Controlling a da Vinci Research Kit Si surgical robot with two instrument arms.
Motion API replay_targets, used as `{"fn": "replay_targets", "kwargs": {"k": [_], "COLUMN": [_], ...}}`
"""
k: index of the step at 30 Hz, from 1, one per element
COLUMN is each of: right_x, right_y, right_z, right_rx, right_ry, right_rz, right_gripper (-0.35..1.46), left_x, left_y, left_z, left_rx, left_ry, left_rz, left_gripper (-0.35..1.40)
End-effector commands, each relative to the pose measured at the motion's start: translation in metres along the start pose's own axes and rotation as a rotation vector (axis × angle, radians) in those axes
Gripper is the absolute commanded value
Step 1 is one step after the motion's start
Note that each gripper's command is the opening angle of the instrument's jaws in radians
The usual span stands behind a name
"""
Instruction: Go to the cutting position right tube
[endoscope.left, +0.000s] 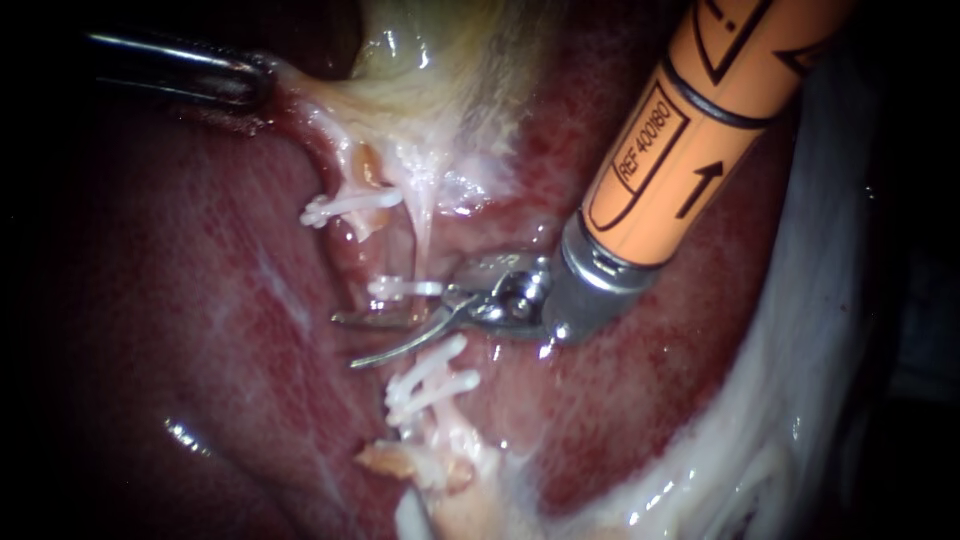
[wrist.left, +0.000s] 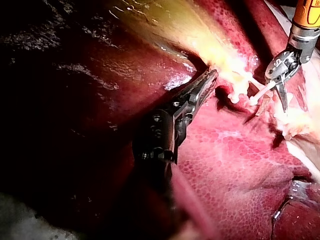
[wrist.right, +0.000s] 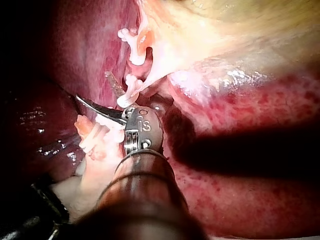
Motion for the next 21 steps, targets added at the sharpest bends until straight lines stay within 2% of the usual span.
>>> {"fn": "replay_targets", "kwargs": {"k": [1,9,21], "right_x": [0.0002,0.0011,0.0011], "right_y": [-0.0003,-0.0018,-0.002], "right_z": [-0.0001,-0.0005,-0.0005], "right_rx": [0.003,0.029,0.03], "right_ry": [0.006,0.029,0.029], "right_rz": [-0.001,0.004,0.004], "right_gripper": [1.36,1.38,1.4], "left_x": [0.0,0.0,0.0], "left_y": [0.0,0.0,0.0], "left_z": [0.0,0.0,0.0], "left_rx": [0.0,0.0,0.0], "left_ry": [0.0,0.0,0.0], "left_rz": [0.0,0.0,0.0], "left_gripper": [-0.35,-0.35,-0.35]}}
